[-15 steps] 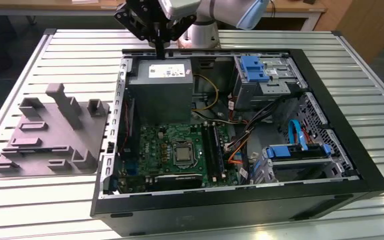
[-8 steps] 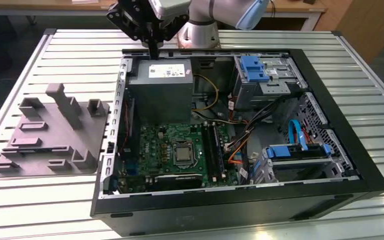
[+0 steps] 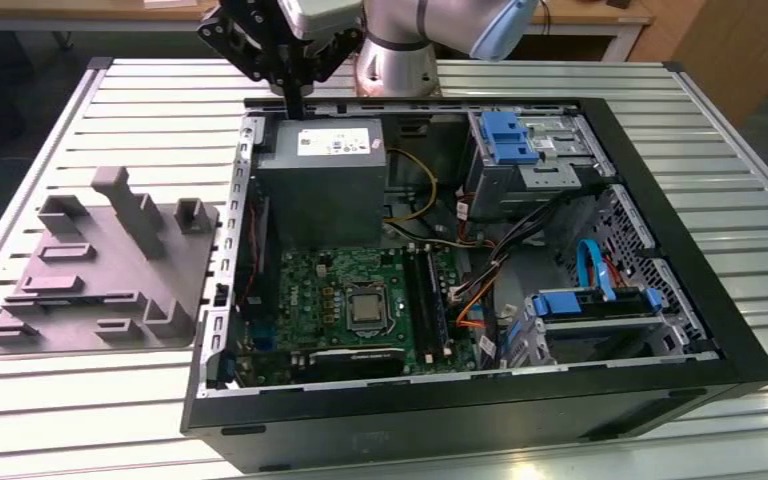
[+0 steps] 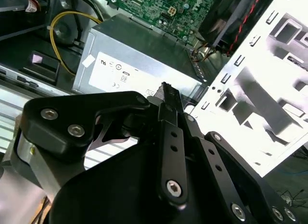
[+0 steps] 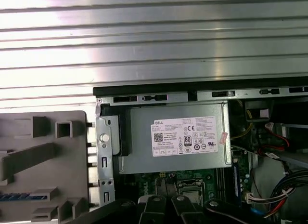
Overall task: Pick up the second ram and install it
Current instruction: 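Reach for the second ram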
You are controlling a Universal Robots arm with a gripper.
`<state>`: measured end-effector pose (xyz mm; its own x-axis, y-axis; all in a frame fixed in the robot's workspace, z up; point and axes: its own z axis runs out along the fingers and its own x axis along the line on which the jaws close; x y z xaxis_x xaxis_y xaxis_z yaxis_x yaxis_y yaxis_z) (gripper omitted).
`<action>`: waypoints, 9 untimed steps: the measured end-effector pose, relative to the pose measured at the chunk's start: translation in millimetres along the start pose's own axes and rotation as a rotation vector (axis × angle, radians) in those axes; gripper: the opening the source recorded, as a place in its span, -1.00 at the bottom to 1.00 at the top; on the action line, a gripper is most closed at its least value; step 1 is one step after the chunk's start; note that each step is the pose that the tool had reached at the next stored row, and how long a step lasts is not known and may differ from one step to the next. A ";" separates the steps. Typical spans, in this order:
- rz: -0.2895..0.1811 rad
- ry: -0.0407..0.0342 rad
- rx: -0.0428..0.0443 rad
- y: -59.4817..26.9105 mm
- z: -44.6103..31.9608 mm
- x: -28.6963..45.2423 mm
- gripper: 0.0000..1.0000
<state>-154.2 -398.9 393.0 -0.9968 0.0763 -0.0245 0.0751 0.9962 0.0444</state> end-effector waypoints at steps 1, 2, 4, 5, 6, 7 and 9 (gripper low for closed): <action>0.000 0.0000 0.0000 -0.1 0.0 1.1 -0.80; 0.000 0.0000 0.0001 -0.2 -0.1 2.2 -0.80; 0.000 0.0000 0.0001 -0.3 -0.1 4.3 -0.80; 0.000 0.0000 0.0000 -0.4 -0.1 5.3 -0.80; 0.000 0.0000 0.0000 -0.5 -0.1 6.2 -0.80; 0.000 0.0000 0.0001 -0.5 -0.2 7.2 -0.80; 0.000 0.0000 0.0001 -0.7 -0.2 9.0 -0.80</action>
<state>-163.2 -398.9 393.0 -0.9968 0.0761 -0.0245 0.0750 0.9962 0.0444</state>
